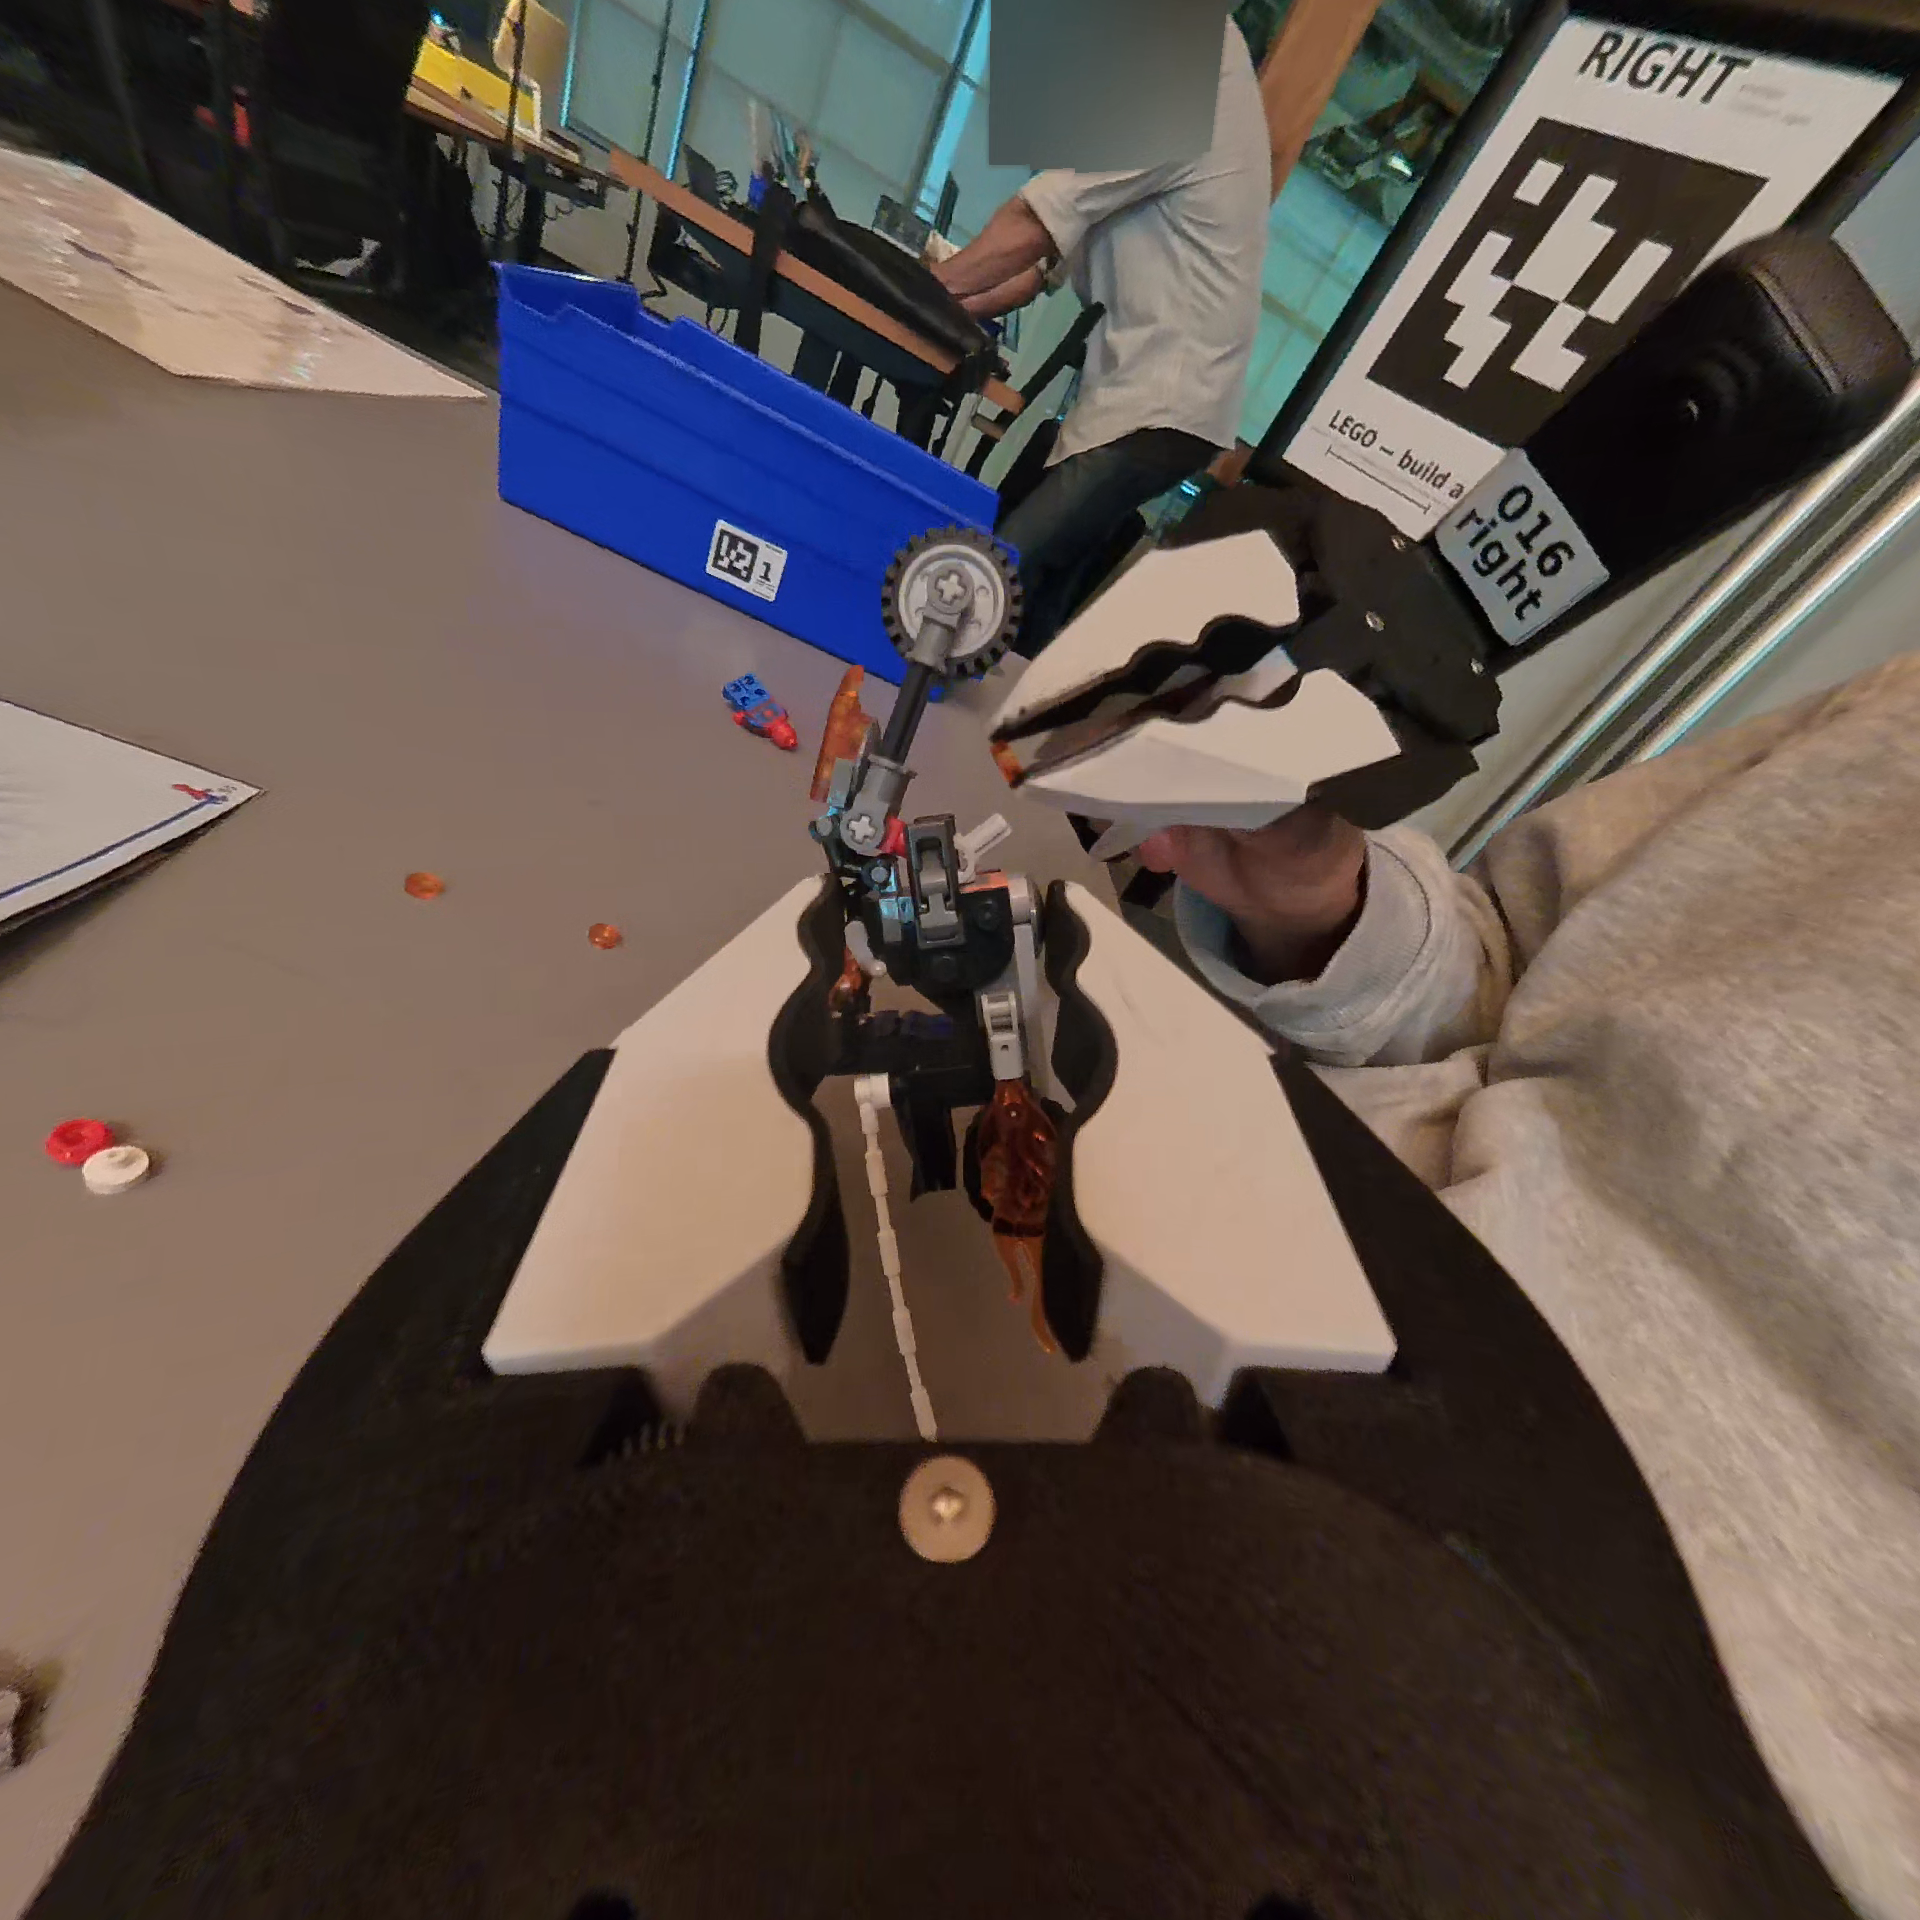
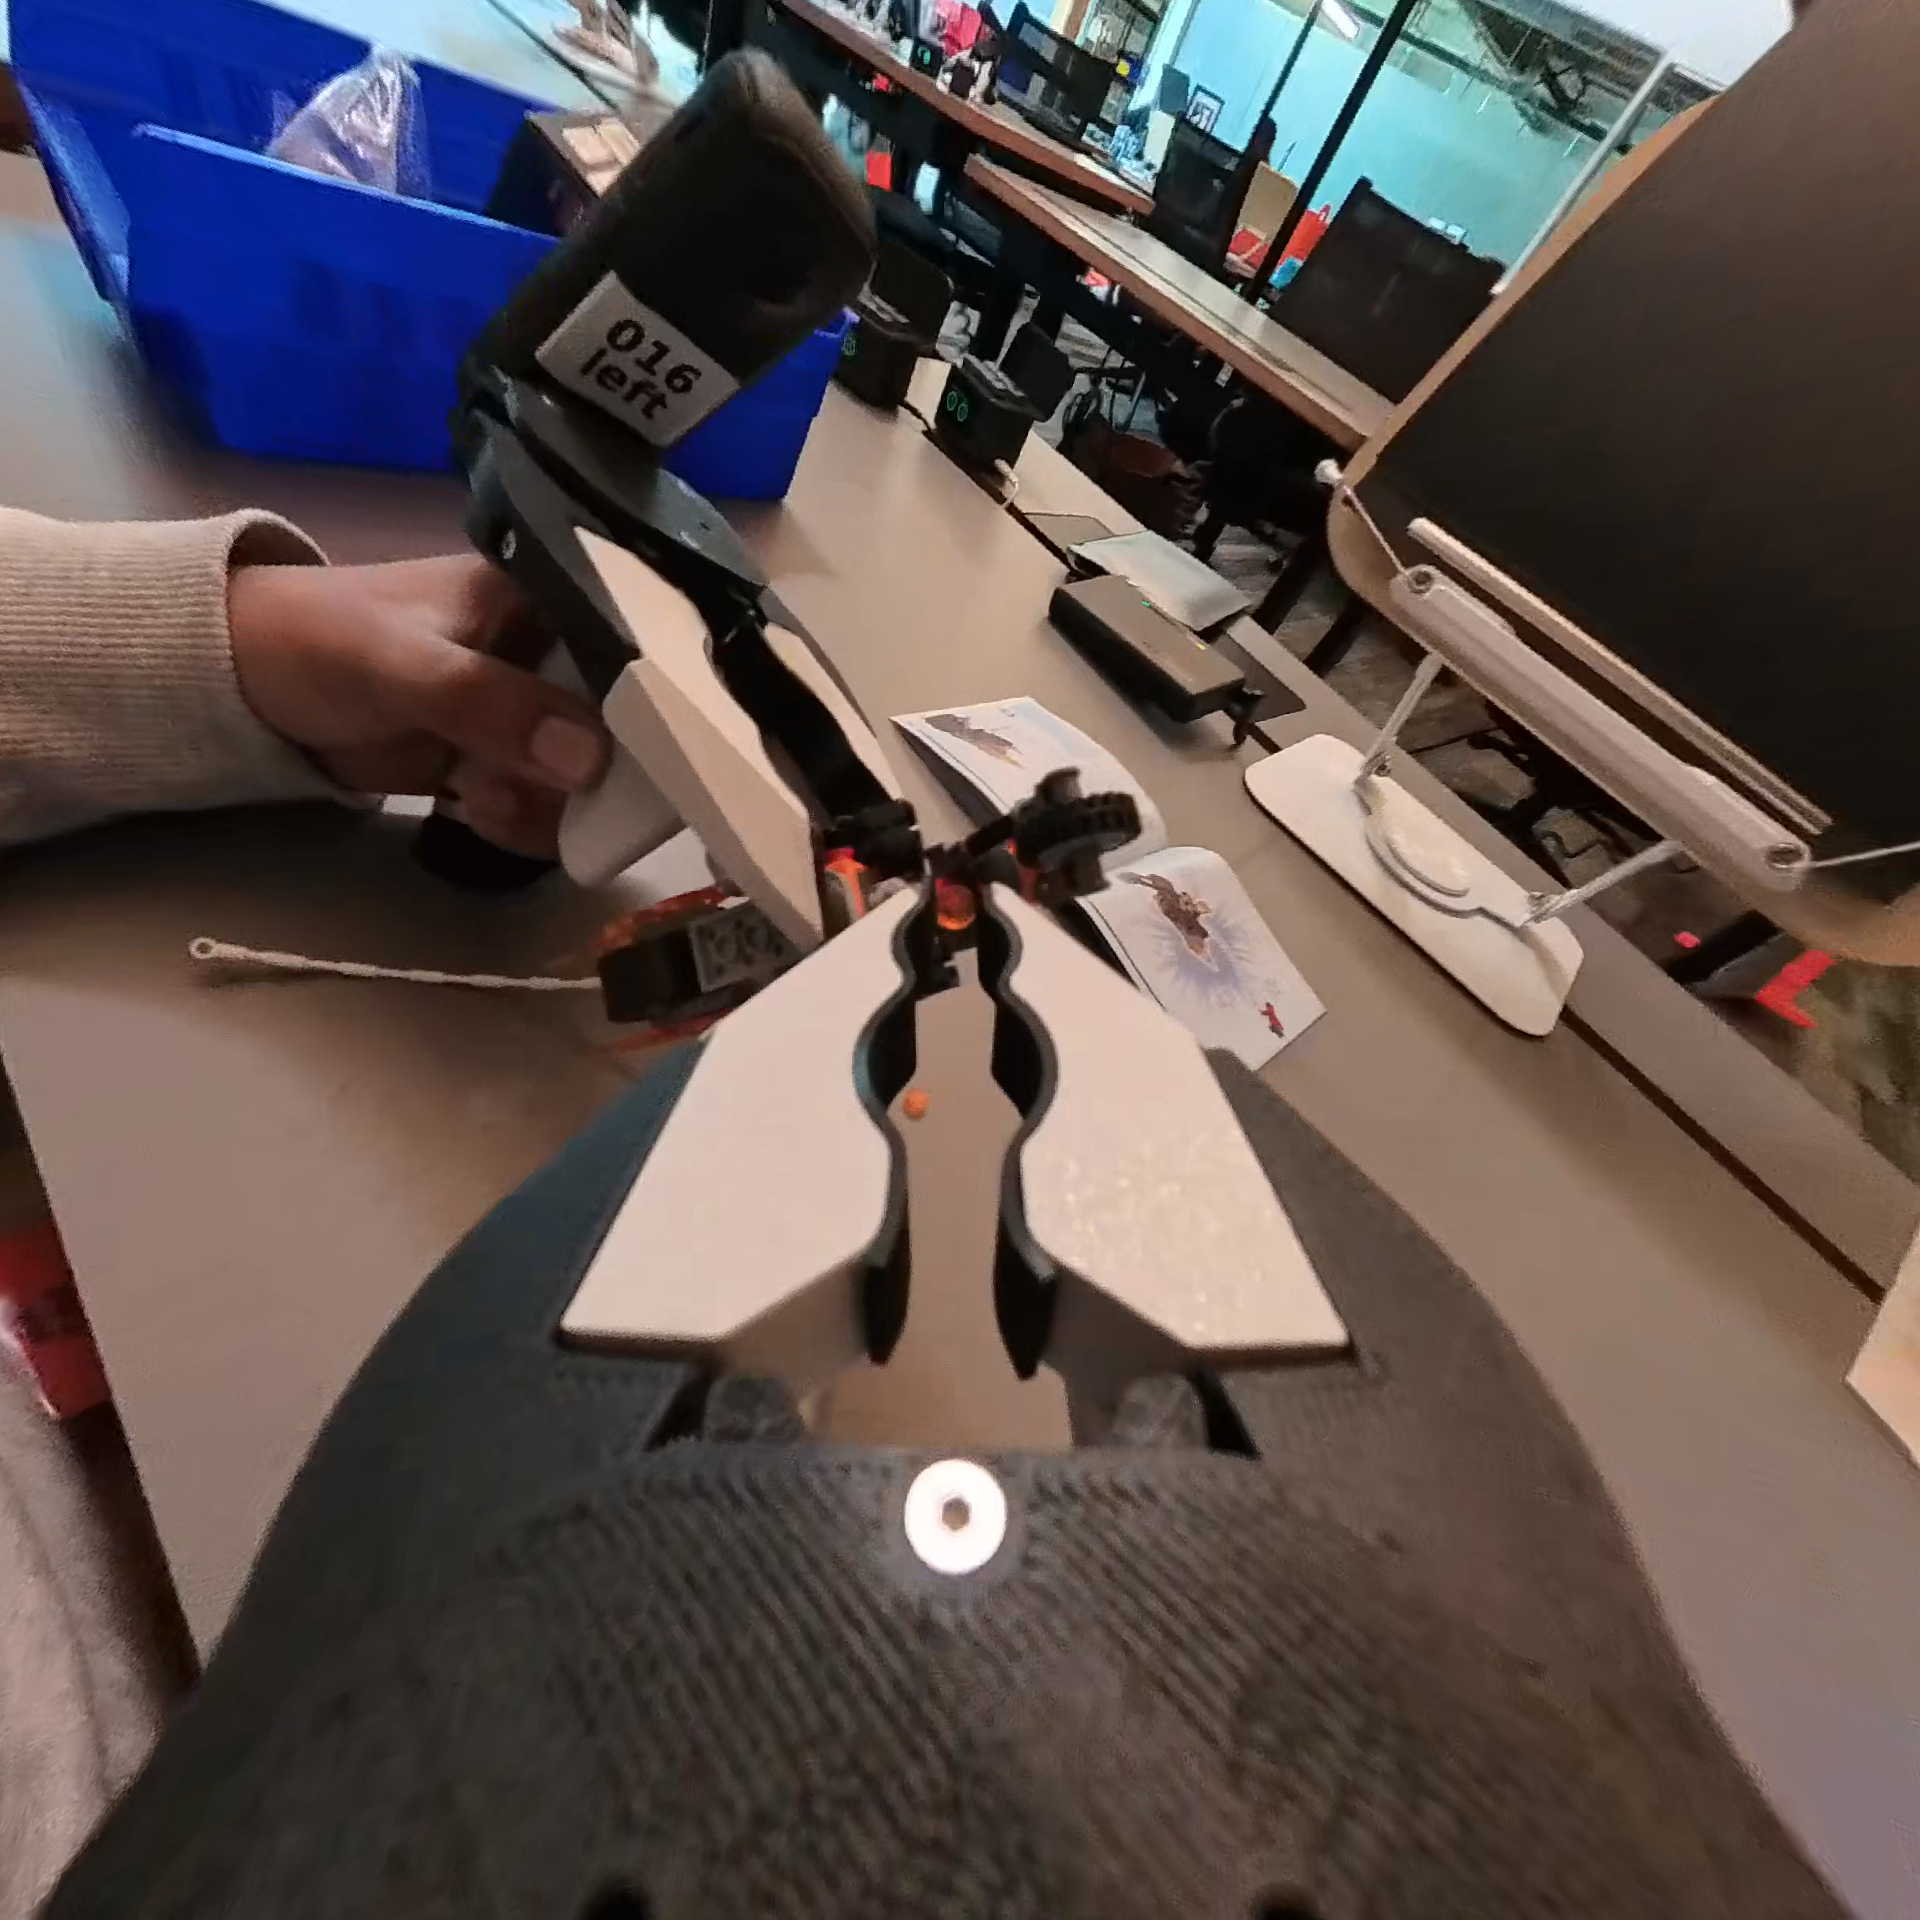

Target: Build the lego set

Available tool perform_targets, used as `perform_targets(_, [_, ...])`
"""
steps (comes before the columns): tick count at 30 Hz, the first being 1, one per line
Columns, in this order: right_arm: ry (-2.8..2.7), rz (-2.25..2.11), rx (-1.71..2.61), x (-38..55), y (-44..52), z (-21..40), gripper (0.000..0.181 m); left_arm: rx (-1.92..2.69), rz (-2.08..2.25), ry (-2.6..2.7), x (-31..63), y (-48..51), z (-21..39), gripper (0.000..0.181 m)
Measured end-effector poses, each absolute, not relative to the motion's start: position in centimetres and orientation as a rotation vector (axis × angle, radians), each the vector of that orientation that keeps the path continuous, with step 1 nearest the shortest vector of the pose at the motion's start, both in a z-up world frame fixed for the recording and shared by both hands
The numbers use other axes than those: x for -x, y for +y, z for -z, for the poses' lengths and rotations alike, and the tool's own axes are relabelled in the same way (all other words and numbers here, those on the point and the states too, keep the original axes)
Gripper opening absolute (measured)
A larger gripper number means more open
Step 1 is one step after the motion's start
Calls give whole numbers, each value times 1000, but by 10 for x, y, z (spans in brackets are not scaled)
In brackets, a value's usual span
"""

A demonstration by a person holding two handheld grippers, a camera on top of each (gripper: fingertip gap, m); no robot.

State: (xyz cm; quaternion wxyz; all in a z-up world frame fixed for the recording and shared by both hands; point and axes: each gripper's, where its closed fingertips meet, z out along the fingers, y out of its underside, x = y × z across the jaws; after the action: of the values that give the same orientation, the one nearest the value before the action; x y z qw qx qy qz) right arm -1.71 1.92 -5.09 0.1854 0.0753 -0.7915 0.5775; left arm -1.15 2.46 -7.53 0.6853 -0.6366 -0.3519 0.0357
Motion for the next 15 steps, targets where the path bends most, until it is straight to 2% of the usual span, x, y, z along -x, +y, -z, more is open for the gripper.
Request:
perform_targets(8, [-2371, -1759, -47, 24, 34, 63, 5, 1383, -35, -763, 8, 25, 69, 35])
perform_targets(15, [-2714, -1424, 82, 32, 56, 124, 5, 1376, -37, -762, 8, 25, 68, 35])
